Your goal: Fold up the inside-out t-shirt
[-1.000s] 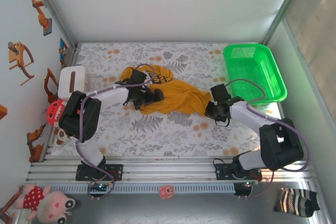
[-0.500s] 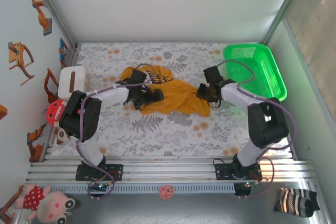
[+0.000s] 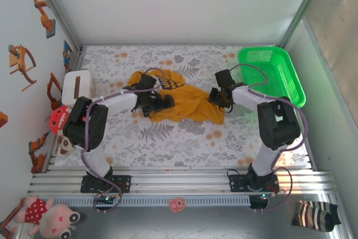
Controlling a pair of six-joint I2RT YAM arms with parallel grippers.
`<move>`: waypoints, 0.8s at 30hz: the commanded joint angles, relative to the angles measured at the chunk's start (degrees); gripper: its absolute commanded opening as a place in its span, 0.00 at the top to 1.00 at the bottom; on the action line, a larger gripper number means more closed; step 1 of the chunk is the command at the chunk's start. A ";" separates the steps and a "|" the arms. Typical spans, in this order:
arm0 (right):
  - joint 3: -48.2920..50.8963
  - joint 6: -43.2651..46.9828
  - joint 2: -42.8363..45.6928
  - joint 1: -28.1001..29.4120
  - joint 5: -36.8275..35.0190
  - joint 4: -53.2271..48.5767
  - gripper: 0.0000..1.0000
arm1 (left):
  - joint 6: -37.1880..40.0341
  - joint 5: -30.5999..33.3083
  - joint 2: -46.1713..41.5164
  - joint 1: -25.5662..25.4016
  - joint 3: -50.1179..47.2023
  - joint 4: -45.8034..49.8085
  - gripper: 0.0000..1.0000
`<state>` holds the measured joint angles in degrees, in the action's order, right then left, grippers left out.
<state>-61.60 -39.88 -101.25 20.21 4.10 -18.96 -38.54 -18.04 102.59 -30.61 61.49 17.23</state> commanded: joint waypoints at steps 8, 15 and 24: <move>2.44 -2.04 1.57 -0.83 -1.22 0.87 0.67 | 1.37 -0.20 1.53 0.40 0.16 2.60 0.01; -2.18 -0.93 -2.62 -1.97 1.33 3.05 0.84 | 1.45 -0.14 1.70 0.39 -0.06 2.69 0.01; -3.03 2.58 4.75 -5.80 4.49 -0.29 1.00 | 1.50 0.17 2.08 0.42 -0.37 2.66 0.01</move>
<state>-63.20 -39.35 -101.56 16.08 7.11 -17.39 -38.46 -18.02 102.59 -30.61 61.49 17.30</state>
